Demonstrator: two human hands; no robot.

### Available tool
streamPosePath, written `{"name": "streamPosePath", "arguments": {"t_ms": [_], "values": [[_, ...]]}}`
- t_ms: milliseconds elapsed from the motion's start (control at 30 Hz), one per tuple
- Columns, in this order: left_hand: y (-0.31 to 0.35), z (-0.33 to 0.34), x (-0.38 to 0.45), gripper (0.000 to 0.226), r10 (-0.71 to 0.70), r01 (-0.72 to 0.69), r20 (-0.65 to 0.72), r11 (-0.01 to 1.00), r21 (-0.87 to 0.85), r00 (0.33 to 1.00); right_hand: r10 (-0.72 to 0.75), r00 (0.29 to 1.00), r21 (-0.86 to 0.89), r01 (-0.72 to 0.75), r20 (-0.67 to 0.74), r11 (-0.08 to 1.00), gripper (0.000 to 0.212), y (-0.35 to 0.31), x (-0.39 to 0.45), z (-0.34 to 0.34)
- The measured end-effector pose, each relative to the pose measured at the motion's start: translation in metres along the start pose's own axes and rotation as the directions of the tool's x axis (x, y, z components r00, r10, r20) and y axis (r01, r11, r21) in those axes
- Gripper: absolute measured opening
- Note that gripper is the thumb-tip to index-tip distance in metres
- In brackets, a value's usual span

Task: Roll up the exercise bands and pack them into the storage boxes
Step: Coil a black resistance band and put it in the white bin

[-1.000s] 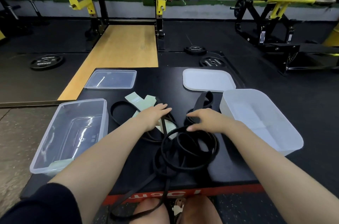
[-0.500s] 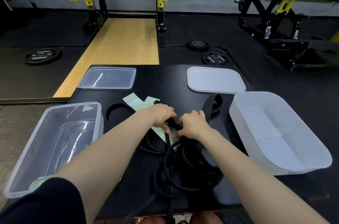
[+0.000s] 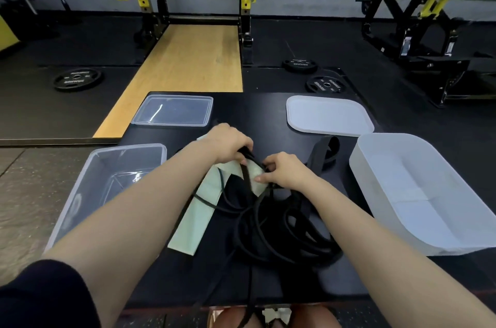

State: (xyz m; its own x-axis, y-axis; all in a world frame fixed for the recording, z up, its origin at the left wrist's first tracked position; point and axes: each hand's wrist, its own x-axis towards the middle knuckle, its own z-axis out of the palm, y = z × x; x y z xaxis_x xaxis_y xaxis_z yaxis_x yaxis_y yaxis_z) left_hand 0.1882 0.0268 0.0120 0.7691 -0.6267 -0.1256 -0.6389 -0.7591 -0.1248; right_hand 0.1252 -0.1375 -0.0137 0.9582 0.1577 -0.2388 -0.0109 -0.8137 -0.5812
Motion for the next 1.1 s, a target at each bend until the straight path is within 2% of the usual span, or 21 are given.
{"name": "streamPosePath", "arguments": {"t_ms": [200, 300, 433, 533, 667, 767, 867, 967, 1033, 1100], "values": [[-0.037, -0.016, -0.027, 0.031, -0.211, 0.218, -0.167, 0.975, 0.029, 0.963, 0.023, 0.998, 0.272, -0.038, 0.057, 0.962, 0.044, -0.025, 0.007, 0.009], [-0.051, -0.015, -0.036, 0.026, -0.333, 0.343, -0.192, 0.939, 0.018, 0.923, 0.029, 0.996, 0.264, -0.050, 0.083, 0.963, 0.052, -0.032, 0.011, 0.014], [-0.055, -0.006, -0.046, 0.026, -0.421, 0.433, -0.172, 0.900, 0.037, 0.890, 0.031, 0.994, 0.219, -0.053, 0.103, 0.974, 0.051, -0.036, 0.013, 0.021], [-0.049, 0.010, -0.051, 0.027, -0.430, 0.435, -0.101, 0.900, 0.029, 0.897, 0.061, 0.991, 0.112, -0.075, 0.121, 0.991, 0.054, -0.033, 0.014, 0.031], [-0.040, 0.030, -0.058, 0.031, -0.412, 0.410, -0.025, 0.910, -0.056, 0.911, 0.129, 0.988, 0.082, -0.137, 0.087, 0.987, 0.052, -0.026, 0.013, 0.041], [-0.031, 0.036, -0.065, 0.045, -0.373, 0.370, -0.013, 0.923, -0.102, 0.928, 0.152, 0.987, 0.047, -0.155, 0.054, 0.987, 0.050, -0.021, 0.012, 0.042], [-0.019, 0.036, -0.072, 0.049, -0.354, 0.348, -0.043, 0.931, -0.105, 0.934, 0.136, 0.990, -0.015, -0.135, 0.046, 0.991, 0.052, -0.019, 0.007, 0.042], [-0.003, 0.030, -0.081, 0.042, -0.335, 0.315, -0.100, 0.932, -0.177, 0.937, 0.040, 0.998, -0.106, -0.035, 0.046, 0.994, 0.052, -0.020, -0.007, 0.040], [0.010, 0.026, -0.089, 0.033, -0.354, 0.311, -0.104, 0.903, -0.296, 0.930, -0.009, 0.996, -0.116, 0.020, 0.093, 0.993, 0.056, -0.018, -0.018, 0.037], [0.023, 0.025, -0.098, 0.024, -0.404, 0.361, -0.005, 0.823, -0.438, 0.915, 0.002, 0.984, -0.153, 0.025, 0.175, 0.988, 0.059, -0.013, -0.026, 0.035]]}}
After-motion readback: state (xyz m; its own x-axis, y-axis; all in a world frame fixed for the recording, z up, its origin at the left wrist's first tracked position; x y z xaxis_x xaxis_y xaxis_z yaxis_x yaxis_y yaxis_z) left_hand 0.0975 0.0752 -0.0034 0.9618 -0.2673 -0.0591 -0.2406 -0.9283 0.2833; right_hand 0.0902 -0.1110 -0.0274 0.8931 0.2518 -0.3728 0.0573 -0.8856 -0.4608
